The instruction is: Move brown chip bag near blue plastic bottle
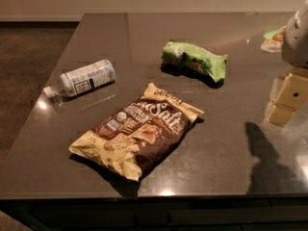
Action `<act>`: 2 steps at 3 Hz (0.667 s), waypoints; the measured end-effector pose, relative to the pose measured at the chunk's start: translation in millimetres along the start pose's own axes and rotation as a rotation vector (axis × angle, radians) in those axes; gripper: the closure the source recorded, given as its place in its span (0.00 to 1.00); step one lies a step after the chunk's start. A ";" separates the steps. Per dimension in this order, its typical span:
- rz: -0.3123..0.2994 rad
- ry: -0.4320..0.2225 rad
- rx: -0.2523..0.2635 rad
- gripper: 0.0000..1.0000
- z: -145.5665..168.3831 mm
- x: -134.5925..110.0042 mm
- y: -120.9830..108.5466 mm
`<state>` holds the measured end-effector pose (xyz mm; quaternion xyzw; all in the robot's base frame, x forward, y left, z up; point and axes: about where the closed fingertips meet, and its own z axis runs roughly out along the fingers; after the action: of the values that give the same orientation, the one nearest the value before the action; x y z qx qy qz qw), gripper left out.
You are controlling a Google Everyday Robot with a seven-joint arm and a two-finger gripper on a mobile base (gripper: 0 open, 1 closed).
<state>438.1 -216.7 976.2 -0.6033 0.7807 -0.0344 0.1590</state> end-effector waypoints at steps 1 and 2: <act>0.000 0.000 0.000 0.00 0.0 0.0 0.0; -0.001 -0.035 -0.049 0.00 10.0 -16.1 -6.3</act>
Offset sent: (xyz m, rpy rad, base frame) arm 0.0292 0.0367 -0.0147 0.1113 0.1208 0.0507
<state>450.5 -201.6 971.6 -0.6079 0.7782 -0.0048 0.1579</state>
